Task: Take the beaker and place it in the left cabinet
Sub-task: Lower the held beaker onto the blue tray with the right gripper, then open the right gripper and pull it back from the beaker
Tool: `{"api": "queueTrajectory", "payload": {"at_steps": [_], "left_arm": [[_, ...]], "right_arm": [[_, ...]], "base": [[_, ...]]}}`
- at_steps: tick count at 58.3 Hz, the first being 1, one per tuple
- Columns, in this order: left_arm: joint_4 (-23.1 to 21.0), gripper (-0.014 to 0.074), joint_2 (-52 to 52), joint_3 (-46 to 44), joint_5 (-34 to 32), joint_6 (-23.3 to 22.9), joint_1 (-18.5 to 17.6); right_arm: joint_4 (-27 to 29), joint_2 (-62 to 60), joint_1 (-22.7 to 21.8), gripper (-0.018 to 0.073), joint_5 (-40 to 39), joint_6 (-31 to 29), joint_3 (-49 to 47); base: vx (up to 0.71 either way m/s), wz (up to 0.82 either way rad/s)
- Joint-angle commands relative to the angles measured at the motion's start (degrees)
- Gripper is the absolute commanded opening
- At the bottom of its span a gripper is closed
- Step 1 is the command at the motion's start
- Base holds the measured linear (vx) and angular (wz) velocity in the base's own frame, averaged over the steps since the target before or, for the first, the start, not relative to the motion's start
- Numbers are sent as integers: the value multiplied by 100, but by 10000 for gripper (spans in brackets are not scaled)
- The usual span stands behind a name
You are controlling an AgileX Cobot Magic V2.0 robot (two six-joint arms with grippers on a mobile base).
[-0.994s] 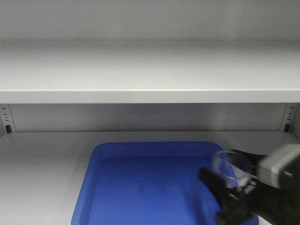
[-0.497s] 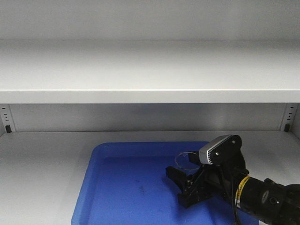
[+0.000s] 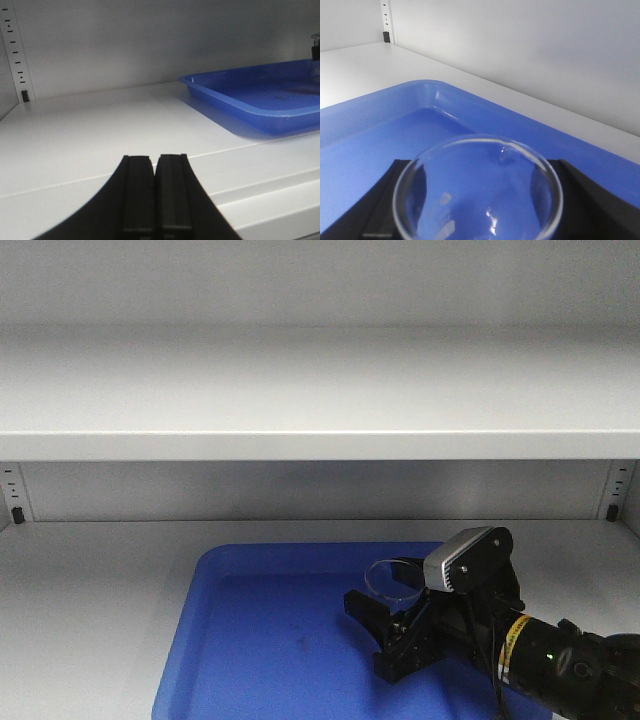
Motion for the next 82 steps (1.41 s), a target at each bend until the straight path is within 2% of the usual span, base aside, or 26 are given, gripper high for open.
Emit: {"api": "queueTrajectory", "payload": {"at_steps": [1,7,11,32,54,58,63,74,82], "left_arm": [[-47,1,-110,94,-483,-19,-22],[-47,1,-110,94,-483,-19,-22],[-47,1,-110,94,-483,-19,-22],[-47,1,-110,94,-483,-19,-22],[-47,1,-110,94,-483,-19,-22],[-47,1,-110,94,-483,-19,-22],[-47,1,-110,94,-483,-19,-22],[-47,1,-110,94,-483,-19,-22],[-47,1,-110,94,-483,-19,-22]], "right_arm": [[124,-224,-18,494,-438,-6,-206],[124,-224,-18,569,-438,-6,-206],[124,-224,-18,586,-438,-6,-206],[200,-424,-18,585,-664,-6,-206],[298,-1054,-18,570,-459,-5,-206],[298,-1191,-18,522,-216,16,-194],[293,-1412,-18,410,144,160,-169],[103,-2104,-18,-15,1469,1168,-169],[-478,-2784,-18,-11,2650,1759,-128]], "base": [[0,0],[0,0],[0,0],[0,0],[0,0],[0,0],[0,0],[0,0],[0,0]]}}
